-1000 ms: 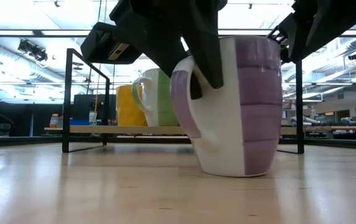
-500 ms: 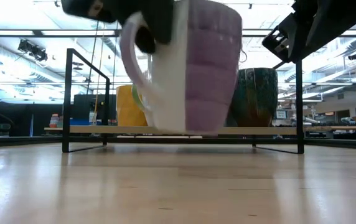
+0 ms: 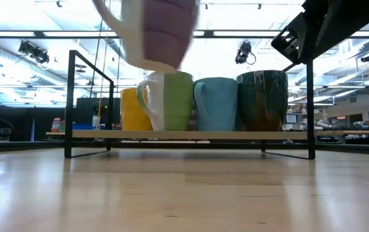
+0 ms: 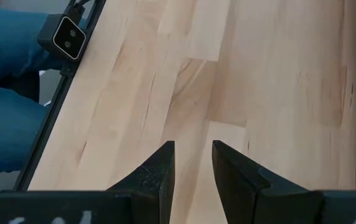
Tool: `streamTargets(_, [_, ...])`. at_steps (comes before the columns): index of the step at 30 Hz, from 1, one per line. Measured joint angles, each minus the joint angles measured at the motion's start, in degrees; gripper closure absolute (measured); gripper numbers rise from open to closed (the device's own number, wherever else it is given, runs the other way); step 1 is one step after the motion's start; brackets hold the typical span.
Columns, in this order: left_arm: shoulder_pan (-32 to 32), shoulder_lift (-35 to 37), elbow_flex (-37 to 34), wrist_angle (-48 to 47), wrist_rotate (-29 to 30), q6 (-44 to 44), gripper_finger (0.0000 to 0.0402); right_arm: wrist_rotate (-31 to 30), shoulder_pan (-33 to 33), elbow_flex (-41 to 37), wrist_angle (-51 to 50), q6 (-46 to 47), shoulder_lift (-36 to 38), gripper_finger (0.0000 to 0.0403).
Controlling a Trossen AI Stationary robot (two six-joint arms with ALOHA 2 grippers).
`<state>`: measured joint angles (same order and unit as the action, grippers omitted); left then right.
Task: Place coffee mugs
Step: Put the purple mug on the shelf
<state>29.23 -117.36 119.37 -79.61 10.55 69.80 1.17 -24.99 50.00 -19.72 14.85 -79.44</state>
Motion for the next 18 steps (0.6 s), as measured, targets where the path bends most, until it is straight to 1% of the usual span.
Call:
streamTargets(2, [-0.02,1.92,-0.02,-1.41,0.46,0.00,0.0334,-0.02,0.02,0.00,0.06,0.00,0.00,0.0290])
streamTargets(7, [-0.16,6.23,-0.02,-7.70,4.52,0.00,0.0334,0.00,0.02,0.00,0.38,0.00,0.00,0.0290])
streamTargets(11, [-0.55,8.57,-0.02,-10.76,5.92,0.00,0.0334,0.00,0.02,0.00,0.41,0.00,0.00,0.0290])
streamTargets(18, [-1.17,10.94,-0.10,-10.27,9.11,-4.64,0.0334,0.00,0.02,0.00,0.43,0.00,0.00,0.0290])
